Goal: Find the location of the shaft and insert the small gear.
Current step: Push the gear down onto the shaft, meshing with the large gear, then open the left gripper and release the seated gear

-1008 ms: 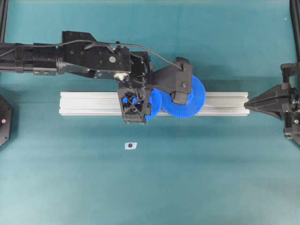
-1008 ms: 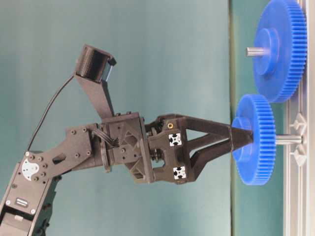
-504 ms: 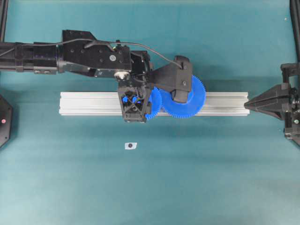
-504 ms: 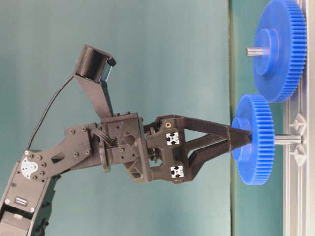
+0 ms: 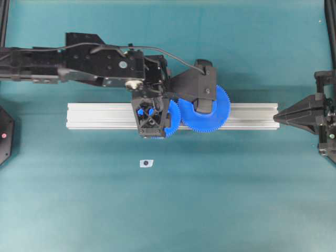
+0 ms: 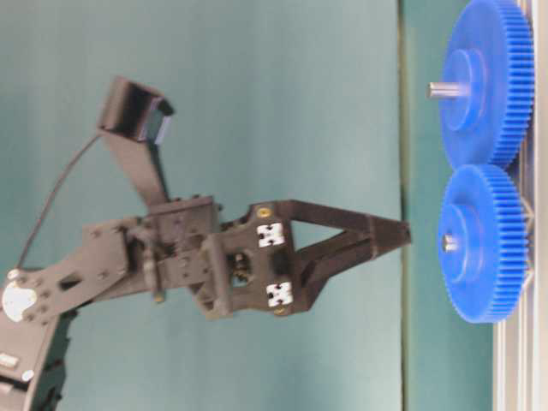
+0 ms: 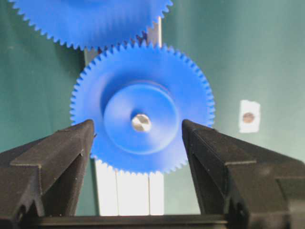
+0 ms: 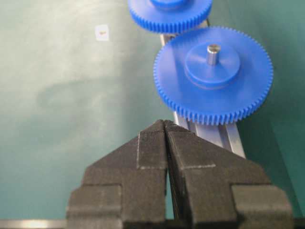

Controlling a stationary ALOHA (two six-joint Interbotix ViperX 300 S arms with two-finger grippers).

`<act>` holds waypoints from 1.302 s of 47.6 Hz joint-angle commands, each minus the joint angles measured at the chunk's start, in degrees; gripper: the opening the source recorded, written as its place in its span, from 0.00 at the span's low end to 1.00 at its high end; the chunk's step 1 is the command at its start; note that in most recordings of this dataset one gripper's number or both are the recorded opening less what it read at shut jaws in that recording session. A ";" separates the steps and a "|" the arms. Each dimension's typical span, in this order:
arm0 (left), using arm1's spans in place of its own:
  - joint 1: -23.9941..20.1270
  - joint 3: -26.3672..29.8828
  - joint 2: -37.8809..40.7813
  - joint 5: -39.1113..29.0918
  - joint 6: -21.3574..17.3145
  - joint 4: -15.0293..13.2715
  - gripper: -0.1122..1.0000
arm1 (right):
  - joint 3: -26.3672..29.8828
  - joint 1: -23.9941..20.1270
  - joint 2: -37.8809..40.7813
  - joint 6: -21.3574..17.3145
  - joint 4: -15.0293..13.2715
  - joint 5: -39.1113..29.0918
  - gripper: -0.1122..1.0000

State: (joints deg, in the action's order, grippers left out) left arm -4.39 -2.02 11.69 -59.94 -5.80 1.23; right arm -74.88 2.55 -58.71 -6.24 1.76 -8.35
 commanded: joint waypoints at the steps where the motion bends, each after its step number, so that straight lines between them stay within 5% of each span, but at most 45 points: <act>1: 0.44 -0.18 -2.20 0.09 0.44 0.35 0.74 | 0.62 0.18 0.44 -0.53 0.00 0.35 0.12; 62: 0.44 0.44 -4.83 -0.62 0.62 0.35 0.81 | 0.53 0.18 0.35 -0.53 0.00 0.35 0.12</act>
State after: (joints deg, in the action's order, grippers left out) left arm -4.04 -2.81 9.14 -60.38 -5.19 1.32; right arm -74.97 2.64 -58.71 -6.24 1.67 -8.35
